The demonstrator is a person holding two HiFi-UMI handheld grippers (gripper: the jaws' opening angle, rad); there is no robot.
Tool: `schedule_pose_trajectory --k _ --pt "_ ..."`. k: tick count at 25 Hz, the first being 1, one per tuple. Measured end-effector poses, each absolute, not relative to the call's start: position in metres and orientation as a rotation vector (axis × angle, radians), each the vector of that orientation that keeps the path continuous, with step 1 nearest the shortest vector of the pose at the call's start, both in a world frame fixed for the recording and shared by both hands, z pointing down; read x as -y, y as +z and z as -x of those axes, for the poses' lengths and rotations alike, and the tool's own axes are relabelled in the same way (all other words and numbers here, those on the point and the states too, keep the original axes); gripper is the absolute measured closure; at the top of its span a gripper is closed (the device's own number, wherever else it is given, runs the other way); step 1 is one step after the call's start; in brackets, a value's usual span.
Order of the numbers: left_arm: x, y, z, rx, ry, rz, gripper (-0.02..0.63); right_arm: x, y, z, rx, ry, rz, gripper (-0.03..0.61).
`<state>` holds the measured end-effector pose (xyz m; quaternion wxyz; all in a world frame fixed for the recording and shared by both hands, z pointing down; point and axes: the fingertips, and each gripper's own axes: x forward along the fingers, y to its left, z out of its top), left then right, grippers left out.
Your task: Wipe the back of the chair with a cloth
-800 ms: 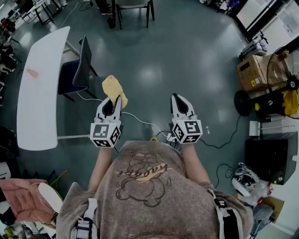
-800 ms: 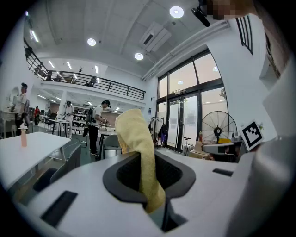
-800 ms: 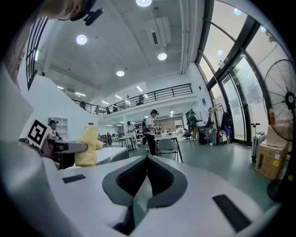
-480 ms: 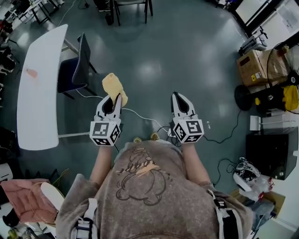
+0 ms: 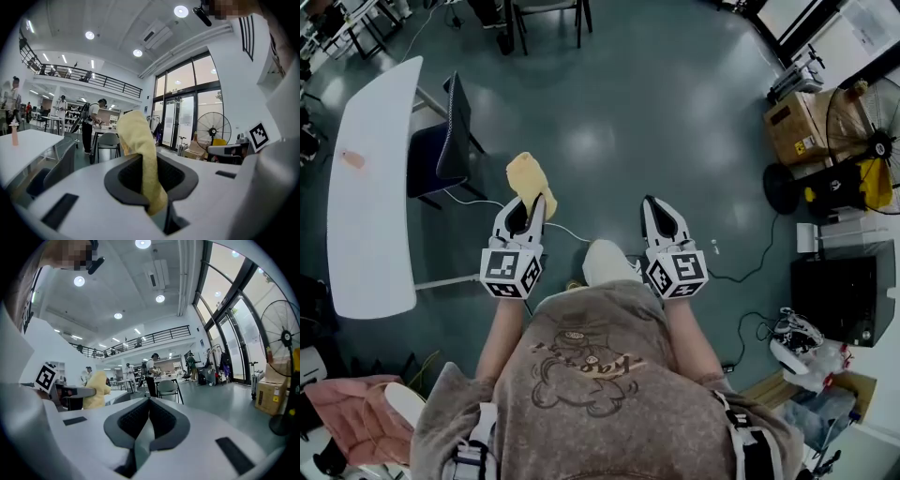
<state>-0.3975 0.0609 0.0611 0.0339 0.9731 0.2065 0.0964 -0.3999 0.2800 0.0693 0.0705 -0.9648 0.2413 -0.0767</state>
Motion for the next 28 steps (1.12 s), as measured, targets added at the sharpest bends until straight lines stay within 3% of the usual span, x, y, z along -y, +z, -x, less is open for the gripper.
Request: schedule_pose_trajectory --k 12,28 --pt "-0.049 0.075 0.32 -0.651 0.283 -3.014 0.551 -0.262 0.087 0.313 -0.716 -0.205 2.897 0.552" --pt "-0.066 0.05 0.081 -0.494 0.275 -3.019 0.551 -0.283 0.066 0.053 -0.85 -0.253 2.889 0.553"
